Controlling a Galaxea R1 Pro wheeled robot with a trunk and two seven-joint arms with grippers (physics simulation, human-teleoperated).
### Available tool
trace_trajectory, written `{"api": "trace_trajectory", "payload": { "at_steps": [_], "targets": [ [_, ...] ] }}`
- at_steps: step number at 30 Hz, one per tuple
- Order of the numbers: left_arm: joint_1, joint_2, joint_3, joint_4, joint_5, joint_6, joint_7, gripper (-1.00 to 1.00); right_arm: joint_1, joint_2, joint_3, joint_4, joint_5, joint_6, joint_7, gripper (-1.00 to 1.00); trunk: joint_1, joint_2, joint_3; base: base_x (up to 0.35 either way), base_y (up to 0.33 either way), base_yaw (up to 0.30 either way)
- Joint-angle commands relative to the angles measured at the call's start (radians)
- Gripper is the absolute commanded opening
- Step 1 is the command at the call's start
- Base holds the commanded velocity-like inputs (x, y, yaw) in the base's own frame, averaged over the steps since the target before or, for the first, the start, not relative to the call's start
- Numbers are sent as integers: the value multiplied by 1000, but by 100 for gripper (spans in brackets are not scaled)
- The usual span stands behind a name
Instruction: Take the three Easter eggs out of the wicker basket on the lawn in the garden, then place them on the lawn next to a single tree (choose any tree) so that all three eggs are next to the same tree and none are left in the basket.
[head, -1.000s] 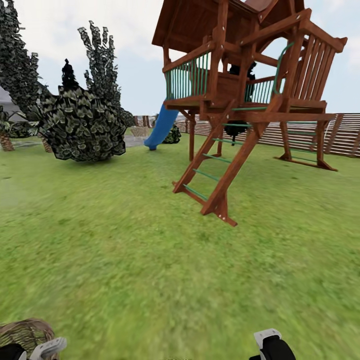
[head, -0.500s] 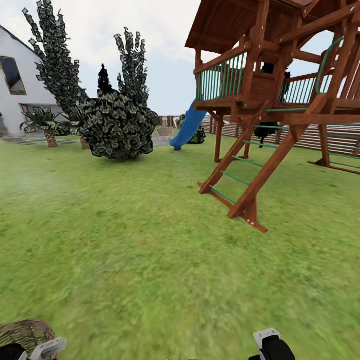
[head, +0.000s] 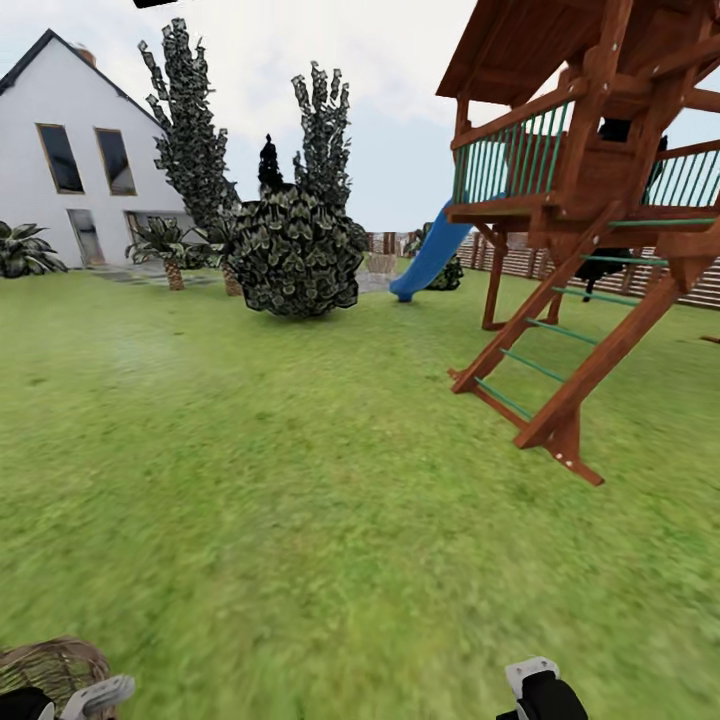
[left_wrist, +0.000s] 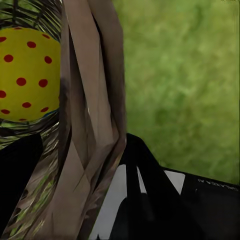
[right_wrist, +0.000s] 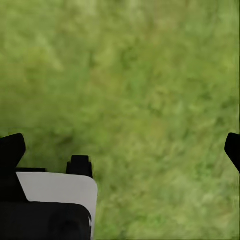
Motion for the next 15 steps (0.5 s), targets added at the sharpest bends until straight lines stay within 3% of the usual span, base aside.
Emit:
{"api": "trace_trajectory", "payload": {
  "at_steps": [1,15],
  "targets": [
    [-1,0,2,0,-10,3,-3,-100,0,-1,3,-1,4,6,-1,100,-4,7,2,-107,260,291],
    [-1,1,2,0,-10,3,-3,-100,0,1,5,-1,4,6,-1,100,-58,105,46,-107,260,291]
  ]
}}
